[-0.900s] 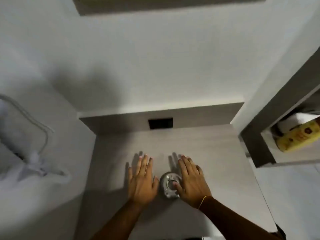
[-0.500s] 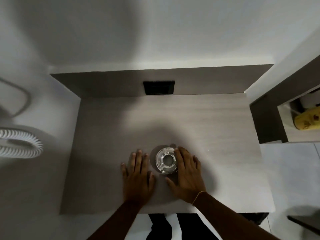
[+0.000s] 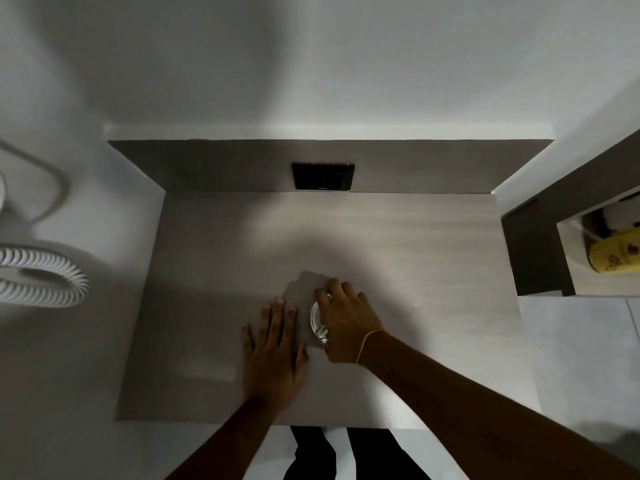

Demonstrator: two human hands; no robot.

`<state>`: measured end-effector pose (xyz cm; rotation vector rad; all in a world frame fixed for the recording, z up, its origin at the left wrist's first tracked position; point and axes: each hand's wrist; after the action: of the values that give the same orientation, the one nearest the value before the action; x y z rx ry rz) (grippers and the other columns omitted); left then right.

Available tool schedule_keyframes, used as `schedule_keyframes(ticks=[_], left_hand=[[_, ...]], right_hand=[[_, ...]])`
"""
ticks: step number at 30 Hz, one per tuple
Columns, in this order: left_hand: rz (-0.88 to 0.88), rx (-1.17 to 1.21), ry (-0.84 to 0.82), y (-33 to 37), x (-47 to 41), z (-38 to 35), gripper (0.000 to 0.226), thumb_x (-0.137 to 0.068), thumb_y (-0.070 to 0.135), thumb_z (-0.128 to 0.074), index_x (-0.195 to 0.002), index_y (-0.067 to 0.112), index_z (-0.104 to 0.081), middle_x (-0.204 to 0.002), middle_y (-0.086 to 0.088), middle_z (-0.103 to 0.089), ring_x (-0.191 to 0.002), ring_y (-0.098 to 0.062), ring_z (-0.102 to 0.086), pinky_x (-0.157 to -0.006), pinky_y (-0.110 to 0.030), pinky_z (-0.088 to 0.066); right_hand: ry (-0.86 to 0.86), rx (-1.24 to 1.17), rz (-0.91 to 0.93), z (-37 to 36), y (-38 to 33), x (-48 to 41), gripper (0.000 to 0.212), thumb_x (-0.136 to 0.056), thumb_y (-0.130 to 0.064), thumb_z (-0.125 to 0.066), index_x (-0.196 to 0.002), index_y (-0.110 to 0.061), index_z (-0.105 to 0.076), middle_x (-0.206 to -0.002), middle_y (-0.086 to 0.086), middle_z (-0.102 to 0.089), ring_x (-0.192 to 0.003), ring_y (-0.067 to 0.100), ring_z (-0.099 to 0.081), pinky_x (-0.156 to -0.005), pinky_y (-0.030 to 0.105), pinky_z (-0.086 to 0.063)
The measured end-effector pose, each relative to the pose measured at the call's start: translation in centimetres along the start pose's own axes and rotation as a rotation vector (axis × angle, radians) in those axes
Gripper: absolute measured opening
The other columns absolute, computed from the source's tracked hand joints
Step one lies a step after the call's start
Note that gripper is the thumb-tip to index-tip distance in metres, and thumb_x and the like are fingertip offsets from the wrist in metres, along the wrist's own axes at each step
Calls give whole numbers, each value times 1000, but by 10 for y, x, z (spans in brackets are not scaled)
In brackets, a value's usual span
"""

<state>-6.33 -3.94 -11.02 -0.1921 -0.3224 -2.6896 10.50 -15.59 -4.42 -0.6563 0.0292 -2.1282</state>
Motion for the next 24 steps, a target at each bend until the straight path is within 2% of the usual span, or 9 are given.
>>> schedule_keyframes(ticks=[5, 9, 10, 12, 13, 15, 18, 22, 24], left_hand=[[-8, 2, 9, -3, 0, -4, 76, -100, 48, -45, -168, 16, -32, -179, -14, -22, -164, -36, -20, -122, -74, -25], [-18, 24, 38, -6, 0, -9, 76, -99, 47, -48, -168, 18, -33, -179, -13, -22, -165, -35, -16, -122, -72, -22], [-25, 29, 49, -6, 0, -10, 76, -99, 47, -49, -167, 17, -34, -179, -13, -23, -165, -35, -16, -123, -71, -21], [-39, 24, 60, -6, 0, -10, 77, -98, 46, -50, -167, 17, -34, -179, -12, -24, -166, -34, -15, -124, -71, -18], [-41, 15, 61, -6, 0, -10, 77, -98, 46, -51, -167, 16, -34, -179, -12, -24, -166, -33, -15, -125, -71, -17], [-36, 0, 57, -6, 1, -9, 78, -97, 46, -52, -167, 16, -35, -178, -12, -25, -166, -33, -16, -125, -70, -17], [-35, -4, 64, -6, 1, -9, 77, -97, 45, -53, -165, 14, -38, -178, -13, -27, -165, -34, -18, -124, -70, -18], [-31, 5, 80, -6, 1, -9, 76, -97, 45, -49, -165, 13, -39, -177, -14, -28, -164, -35, -20, -124, -71, -21], [-33, 5, 85, -5, 1, -9, 75, -97, 45, -49, -165, 13, -39, -177, -14, -29, -164, -35, -22, -124, -71, -21]], right_hand=[[-1, -36, 23, 4, -2, 7, 111, -63, -34, -87, -156, -15, -29, -156, 16, -36, -138, 40, -42, -101, 54, -50], [112, -298, -30, 6, 9, 29, 108, -64, -36, -77, -159, -20, -27, -166, 11, -27, -153, 37, -30, -114, 56, -48], [174, -375, -63, 5, 16, 35, 107, -63, -36, -77, -157, -21, -30, -163, 10, -28, -149, 37, -37, -114, 53, -50], [298, -443, -141, 0, 37, 47, 103, -62, -33, -79, -155, -21, -36, -150, 8, -36, -129, 35, -54, -104, 47, -59], [328, -435, -184, -4, 49, 52, 102, -64, -33, -80, -156, -18, -38, -143, 8, -38, -121, 34, -58, -99, 47, -61], [319, -366, -274, -10, 68, 60, 102, -68, -35, -81, -158, -11, -38, -143, 12, -40, -123, 39, -58, -97, 51, -62], [304, -312, -318, -21, 79, 66, 101, -75, -33, -82, -160, -4, -36, -154, 22, -41, -142, 45, -48, -107, 57, -56], [314, -349, -311, -28, 79, 65, 100, -75, -23, -83, -159, 3, -37, -157, 28, -42, -145, 47, -45, -114, 57, -49], [309, -313, -316, -26, 75, 66, 102, -73, -24, -84, -159, 2, -37, -160, 26, -41, -148, 47, -42, -118, 60, -44]])
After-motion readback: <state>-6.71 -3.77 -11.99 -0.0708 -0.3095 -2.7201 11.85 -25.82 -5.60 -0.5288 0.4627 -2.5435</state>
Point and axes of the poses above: each hand's wrist, its own x-axis away from the middle knuckle, its own z-axis out of the back of the hand, y = z × x
